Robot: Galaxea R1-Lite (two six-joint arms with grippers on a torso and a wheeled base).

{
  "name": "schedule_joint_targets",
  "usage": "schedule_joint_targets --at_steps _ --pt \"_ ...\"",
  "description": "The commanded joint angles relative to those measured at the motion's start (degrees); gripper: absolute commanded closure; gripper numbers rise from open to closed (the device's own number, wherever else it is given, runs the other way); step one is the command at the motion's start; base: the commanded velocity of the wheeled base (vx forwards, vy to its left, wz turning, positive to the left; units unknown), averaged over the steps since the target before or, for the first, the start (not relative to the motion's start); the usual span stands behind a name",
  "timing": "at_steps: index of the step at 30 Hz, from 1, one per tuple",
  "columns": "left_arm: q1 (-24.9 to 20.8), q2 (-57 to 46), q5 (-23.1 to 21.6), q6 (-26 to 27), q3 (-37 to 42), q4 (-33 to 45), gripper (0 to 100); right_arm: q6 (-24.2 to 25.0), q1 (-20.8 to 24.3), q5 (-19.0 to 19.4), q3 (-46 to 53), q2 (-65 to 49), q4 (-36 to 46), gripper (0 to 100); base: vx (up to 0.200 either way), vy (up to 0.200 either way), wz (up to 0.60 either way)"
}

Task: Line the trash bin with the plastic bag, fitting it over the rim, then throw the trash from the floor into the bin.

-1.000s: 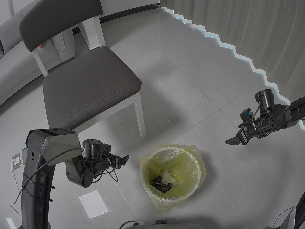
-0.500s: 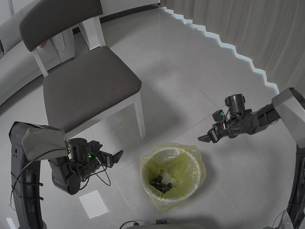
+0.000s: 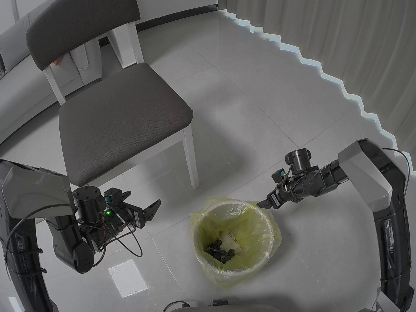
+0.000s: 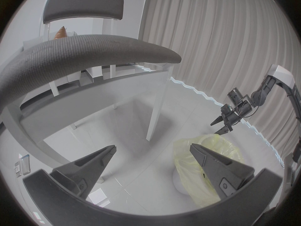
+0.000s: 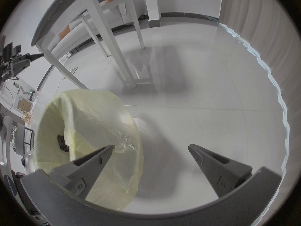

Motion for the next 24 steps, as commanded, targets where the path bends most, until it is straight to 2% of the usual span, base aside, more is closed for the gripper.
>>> schedule_joint_targets --at_steps 1,7,15,23,24 --pt "0.26 -2.74 0.05 -0.96 1.97 -1.07 0 -0.25 0.86 0.04 -3.44 5.56 1.11 0 0.000 0.000 0.00" --pt "0.35 -4.15 0.05 -1.92 2.67 -1.07 0 -0.34 1.30 -1.37 -6.51 6.61 3.83 0 0.000 0.000 0.00" --pt "-0.36 -6.35 -0.04 -3.86 2.67 -1.07 0 -1.13 -2.74 -3.30 -4.49 1.16 4.01 0 0.000 0.000 0.00" --pt "-2.47 -11.18 -0.30 -3.94 4.25 -1.07 0 -2.36 -7.84 -3.48 3.33 -11.23 4.01 0 0.000 0.000 0.00" --pt "-4.05 -14.61 -2.41 -3.94 6.18 -1.07 0 -2.36 -8.46 -3.48 6.76 -15.98 3.75 0 0.000 0.000 0.00"
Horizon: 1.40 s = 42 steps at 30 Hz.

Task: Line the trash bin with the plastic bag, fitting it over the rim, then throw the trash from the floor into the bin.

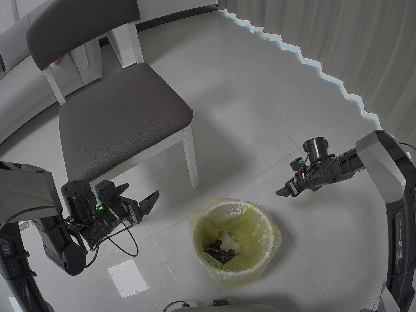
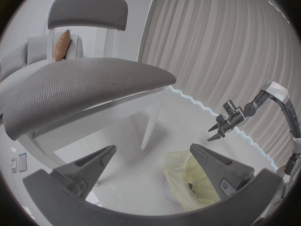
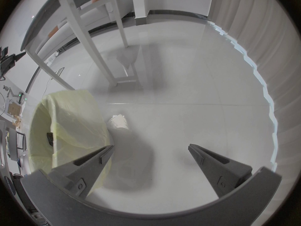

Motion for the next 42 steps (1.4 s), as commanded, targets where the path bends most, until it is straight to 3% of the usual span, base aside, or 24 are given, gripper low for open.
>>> schedule_joint_targets --at_steps 1,6,11,15,19,20,25,26,28,29,31,36,39,42 --pt "-2.99 -7.73 -2.54 -0.08 3.33 -1.05 0 -0.33 -2.97 -0.01 8.14 -12.92 -0.39 0 0.000 0.000 0.00" --pt "-7.56 -19.50 -4.30 0.01 7.90 -1.05 0 0.11 -3.68 0.60 23.61 -31.20 -2.94 0 0.000 0.000 0.00" --pt "-7.65 -26.80 -4.04 0.71 12.91 -0.96 0 1.86 -3.41 -0.01 34.69 -44.73 -7.77 0 0.000 0.000 0.00" --pt "-6.51 -35.41 -1.49 0.62 20.03 -0.78 0 8.02 -2.45 -0.63 44.53 -58.36 -12.87 0 0.000 0.000 0.00" --pt "-5.63 -44.91 3.52 0.45 20.11 5.72 0 13.99 -0.60 -0.28 51.82 -69.96 -15.77 0 0.000 0.000 0.00" --pt "-5.02 -50.79 4.67 0.45 19.41 10.73 0 15.49 0.01 -0.28 54.99 -75.76 -16.12 0 0.000 0.000 0.00" --pt "-3.26 -66.00 5.02 0.45 15.28 26.29 0 16.01 0.28 -0.19 61.40 -89.91 -15.42 0 0.000 0.000 0.00" --pt "-1.41 -70.04 5.02 0.27 13.87 31.39 0 16.01 0.19 -0.19 63.07 -94.13 -15.42 0 0.000 0.000 0.00" --pt "-0.53 -71.27 5.02 0.27 13.61 32.70 0 16.10 0.01 -0.19 63.51 -95.27 -15.33 0 0.000 0.000 0.00" --pt "3.42 -77.78 3.87 0.27 12.82 39.21 0 17.07 -0.34 -0.10 65.62 -101.77 -15.33 0 0.000 0.000 0.00" --pt "5.00 -82.70 3.26 0.27 12.73 43.52 0 18.65 -0.51 -0.01 66.94 -105.90 -14.72 0 0.000 0.000 0.00" --pt "10.01 -92.01 2.91 0.18 13.08 49.14 0 21.11 -2.10 0.25 69.14 -113.29 -10.94 0 0.000 0.000 0.00" --pt "13.88 -99.40 0.53 0.18 15.10 51.16 0 23.40 -4.56 2.01 72.39 -119.79 -8.91 0 0.000 0.000 0.00" --pt "17.66 -106.69 -5.71 0.01 18.62 52.74 0 23.92 -8.51 6.84 77.31 -128.14 -8.74 0 0.000 0.000 0.00"
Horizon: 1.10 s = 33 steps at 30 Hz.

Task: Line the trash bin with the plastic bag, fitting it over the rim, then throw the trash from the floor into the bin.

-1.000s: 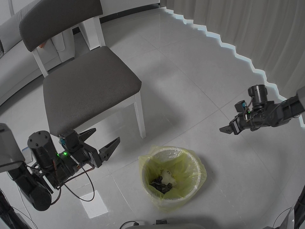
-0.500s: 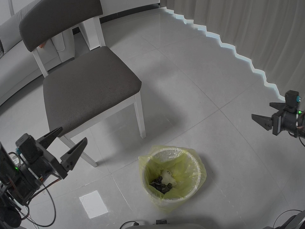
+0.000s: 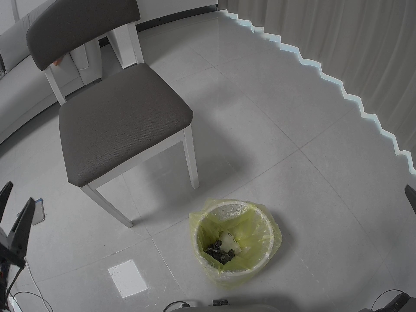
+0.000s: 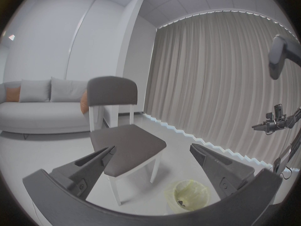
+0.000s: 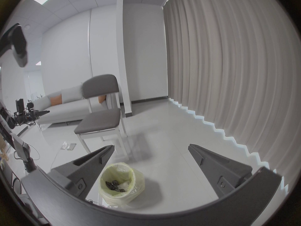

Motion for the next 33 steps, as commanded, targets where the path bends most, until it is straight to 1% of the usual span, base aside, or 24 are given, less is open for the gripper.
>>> schedule_joint_targets --at_steps 1,4,6,7,9,10,12,14,17,20,21,22,23,24,27,28,29,31,33 --pt "10.86 -24.28 -7.86 -0.32 4.39 8.70 0 3.91 -7.27 6.72 11.57 -24.72 2.29 0 0.000 0.000 0.00" --pt "12.80 -29.29 -9.36 -1.82 4.30 12.92 0 6.38 -9.38 10.85 13.76 -30.88 3.35 0 0.000 0.000 0.00" --pt "12.97 -29.55 -9.27 -3.49 4.74 12.57 0 6.99 -9.29 11.20 14.38 -31.67 4.05 0 0.000 0.000 0.00" --pt "12.97 -29.46 -9.27 -4.10 4.83 11.95 0 7.78 -8.50 11.29 14.29 -32.11 4.58 0 0.000 0.000 0.00" --pt "12.97 -29.46 -9.36 -5.42 4.83 11.69 0 9.89 -4.63 11.11 14.20 -32.72 7.30 0 0.000 0.000 0.00" --pt "12.88 -29.46 -9.53 -6.92 4.83 11.87 0 11.12 -3.93 11.02 13.85 -32.99 9.41 0 0.000 0.000 0.00" --pt "12.88 -29.46 -9.62 -9.29 5.36 11.78 0 12.09 -4.63 10.93 14.20 -32.90 11.43 0 0.000 0.000 0.00" --pt "12.97 -29.46 -9.62 -9.64 5.53 12.57 0 12.18 -4.63 10.93 15.43 -32.99 11.61 0 0.000 0.000 0.00" --pt "12.97 -29.46 -9.44 -9.29 5.53 14.77 0 10.86 -5.16 10.85 18.42 -33.78 11.35 0 0.000 0.000 0.00" --pt "12.97 -29.46 -9.00 -5.33 5.53 19.25 0 7.87 -5.86 10.49 22.11 -36.41 11.17 0 0.000 0.000 0.00" --pt "12.97 -29.46 -8.92 -3.66 5.53 21.45 0 6.82 -5.86 9.44 23.17 -36.41 10.82 0 0.000 0.000 0.00" --pt "12.97 -29.46 -8.65 -1.99 5.53 24.17 0 6.46 -5.86 6.89 23.43 -36.41 10.73 0 0.000 0.000 0.00" --pt "12.97 -29.46 -8.65 -1.99 5.53 24.17 0 6.46 -5.86 6.89 23.43 -36.41 10.73 0 0.000 0.000 0.00" --pt "12.97 -29.46 -7.25 0.29 5.53 27.86 0 5.76 -5.86 2.85 23.43 -36.41 10.82 0 0.000 0.000 0.00" --pt "12.97 -29.55 -4.61 0.99 5.53 29.53 0 5.06 -5.86 -1.63 23.43 -36.41 10.91 0 0.000 0.000 0.00" --pt "12.97 -29.55 -4.52 0.99 5.53 29.62 0 4.97 -5.86 -1.90 23.43 -36.41 10.91 0 0.000 0.000 0.00" --pt "12.97 -29.55 -3.20 1.08 5.53 30.94 0 4.88 -5.86 -5.15 23.43 -36.41 10.91 0 0.000 0.000 0.00" --pt "12.97 -29.55 -0.57 1.26 5.53 33.31 0 4.88 -5.86 -6.47 23.43 -36.41 10.91 0 0.000 0.000 0.00" --pt "12.97 -29.55 2.42 1.43 5.53 37.44 0 5.23 -5.86 -6.47 23.43 -36.41 10.91 0 0.000 0.000 0.00"
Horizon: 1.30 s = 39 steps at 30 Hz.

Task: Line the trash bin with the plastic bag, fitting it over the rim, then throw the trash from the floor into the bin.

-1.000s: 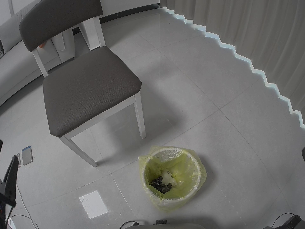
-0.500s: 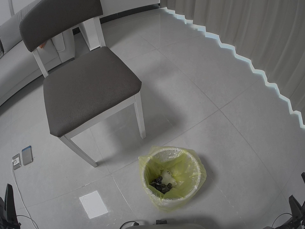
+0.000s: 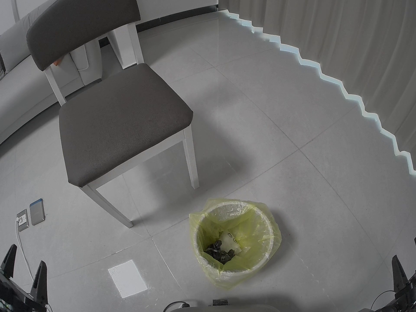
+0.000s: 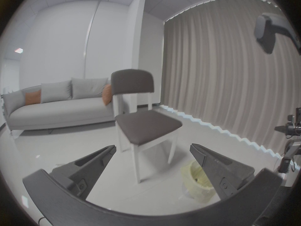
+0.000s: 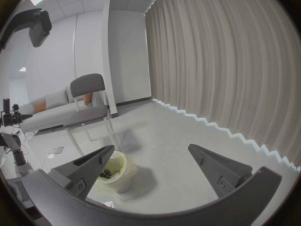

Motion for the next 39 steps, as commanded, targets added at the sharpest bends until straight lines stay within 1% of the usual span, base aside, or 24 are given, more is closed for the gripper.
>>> schedule_joint_targets --at_steps 1,4,7,9,11,13,14,15,16,17,18,19,23,30,32,34,37,38,39 --pt "0.03 0.33 4.01 -0.55 1.01 6.16 0 0.34 -0.05 -0.45 1.07 -0.79 -0.04 0 0.000 0.000 0.00" --pt "0.03 0.33 3.48 -2.22 1.01 5.72 0 1.13 -0.05 -0.27 1.07 -0.79 -0.04 0 0.000 0.000 0.00" --pt "0.03 0.42 1.90 -2.57 1.01 5.89 0 2.72 -0.05 -0.27 1.07 -0.79 -0.04 0 0.000 0.000 0.00" --pt "-0.06 0.42 -0.56 -3.45 1.01 5.98 0 4.39 -0.05 -0.27 1.07 -0.79 -0.04 0 0.000 0.000 0.00" --pt "-0.06 0.42 -7.15 -6.35 1.01 5.98 0 5.79 -0.05 -0.27 1.07 -0.79 -0.04 0 0.000 0.000 0.00" --pt "-0.06 0.42 -10.14 -7.67 1.01 5.89 0 6.50 -0.05 -0.27 1.07 -0.79 -0.04 0 0.000 0.000 0.00" --pt "-0.06 0.42 -10.67 -7.93 1.01 5.89 0 7.20 -0.05 -0.27 1.07 -0.79 -0.04 0 0.000 0.000 0.00" --pt "-0.15 0.33 -10.67 -8.02 1.01 5.89 0 7.29 -0.05 -0.27 1.07 -0.79 -0.04 0 0.000 0.000 0.00" --pt "-1.82 0.07 -10.93 -8.11 1.01 5.89 0 7.90 -0.05 -0.27 1.07 -0.79 -0.04 0 0.000 0.000 0.00" --pt "-4.90 0.07 -10.93 -8.20 1.01 5.98 0 7.99 -0.05 -0.27 1.07 -0.79 -0.04 0 0.000 0.000 0.00" --pt "-6.74 0.33 -10.93 -8.28 1.01 5.98 0 7.99 -0.05 -0.18 1.07 -0.79 0.05 0 0.000 0.000 0.00" --pt "-7.00 1.12 -11.11 -8.64 1.01 5.98 0 7.99 -0.05 -0.18 1.07 -0.79 0.05 0 0.000 0.000 0.00" --pt "-7.27 3.23 -11.11 -9.34 1.01 5.98 0 8.08 -0.05 -0.18 1.07 -0.79 0.05 0 0.000 0.000 0.00" --pt "-4.90 -5.12 -11.20 -7.93 1.01 5.98 0 7.55 -0.05 -0.18 1.07 -0.79 0.05 0 0.000 0.000 0.00" --pt "-4.98 -5.12 -10.49 -7.40 1.01 5.98 0 7.64 -0.05 -0.18 1.07 -0.79 -0.04 0 0.000 0.000 0.00" --pt "-4.98 -5.12 -10.23 -5.65 1.01 6.07 0 7.73 -0.05 -0.27 1.07 -0.79 0.05 0 0.000 0.000 0.00" --pt "-4.98 -5.12 -7.07 -3.10 1.01 6.16 0 7.37 -0.05 -0.80 1.07 -0.79 -0.04 0 0.000 0.000 0.00" --pt "-4.98 -5.12 -3.73 -0.37 1.01 6.51 0 6.93 -0.05 -1.24 1.07 -0.79 -0.04 0 0.000 0.000 0.00" --pt "-4.98 -5.12 -2.58 0.59 1.01 6.68 0 6.58 -0.05 -1.42 1.07 -0.79 -0.04 0 0.000 0.000 0.00"
